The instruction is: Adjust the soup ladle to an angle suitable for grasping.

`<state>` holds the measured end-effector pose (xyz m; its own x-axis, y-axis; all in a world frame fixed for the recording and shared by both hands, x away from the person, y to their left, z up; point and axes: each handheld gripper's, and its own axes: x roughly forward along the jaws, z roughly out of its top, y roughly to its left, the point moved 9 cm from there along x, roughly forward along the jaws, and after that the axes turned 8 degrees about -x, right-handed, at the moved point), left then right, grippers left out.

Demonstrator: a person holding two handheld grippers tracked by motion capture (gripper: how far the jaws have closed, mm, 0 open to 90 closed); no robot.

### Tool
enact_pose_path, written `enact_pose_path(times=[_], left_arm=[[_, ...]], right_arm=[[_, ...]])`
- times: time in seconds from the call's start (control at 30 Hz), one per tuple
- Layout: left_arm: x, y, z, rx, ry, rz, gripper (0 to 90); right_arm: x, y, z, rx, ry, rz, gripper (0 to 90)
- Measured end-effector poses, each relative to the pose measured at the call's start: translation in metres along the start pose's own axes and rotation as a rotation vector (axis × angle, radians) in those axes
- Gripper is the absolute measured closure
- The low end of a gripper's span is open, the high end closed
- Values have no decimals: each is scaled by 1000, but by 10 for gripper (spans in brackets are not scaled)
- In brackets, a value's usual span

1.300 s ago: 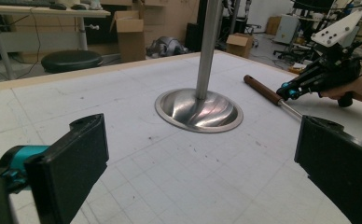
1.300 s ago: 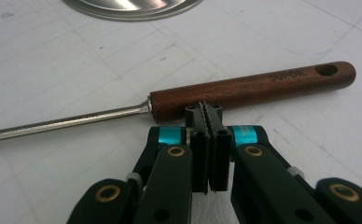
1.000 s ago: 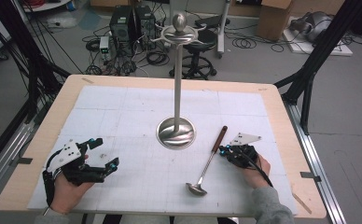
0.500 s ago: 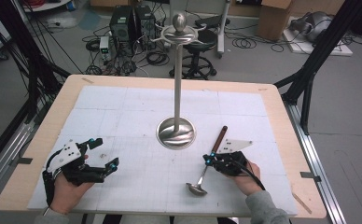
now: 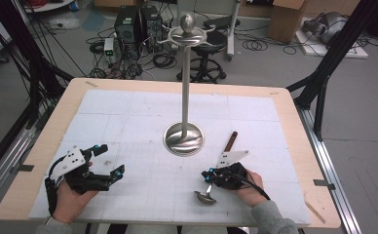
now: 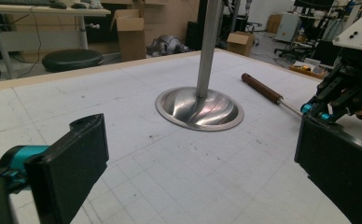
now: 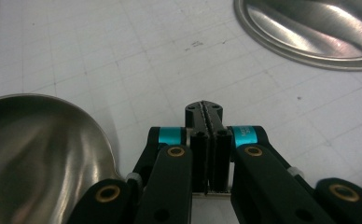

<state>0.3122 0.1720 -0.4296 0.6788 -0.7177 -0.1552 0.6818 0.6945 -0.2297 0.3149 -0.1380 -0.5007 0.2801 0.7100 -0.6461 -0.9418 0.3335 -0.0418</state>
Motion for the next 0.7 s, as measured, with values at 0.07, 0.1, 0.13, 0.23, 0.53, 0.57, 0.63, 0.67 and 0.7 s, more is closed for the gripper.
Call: enact_pose_path(times=[0.07,0.1,0.13,0.23,0.53,0.57,0.63,0.67,0.7], left_arm=[[0,0,0,2,1,-1,32],[-1,0,0,1,-1,1,32],[-1,1,0,3,-2,3,32],[0,0,0,4,-1,0,32],[-1,0,1,2,-4,1,32],[-1,0,1,1,-3,2,32],[-1,0,1,8,-1,1,32],[-1,0,1,7,-3,1,32],[-1,0,1,5,-6,3,32]], right_arm=[[1,1,-1,-2,12,5,899],[2,1,-2,-10,20,6,899],[3,2,-4,-16,36,8,899],[3,2,-5,-18,38,5,899],[1,3,-7,-19,50,14,898],[1,3,-7,-17,48,17,899],[1,3,-7,-18,48,19,899],[1,3,-7,-16,49,17,899],[1,3,-7,-14,47,18,899]])
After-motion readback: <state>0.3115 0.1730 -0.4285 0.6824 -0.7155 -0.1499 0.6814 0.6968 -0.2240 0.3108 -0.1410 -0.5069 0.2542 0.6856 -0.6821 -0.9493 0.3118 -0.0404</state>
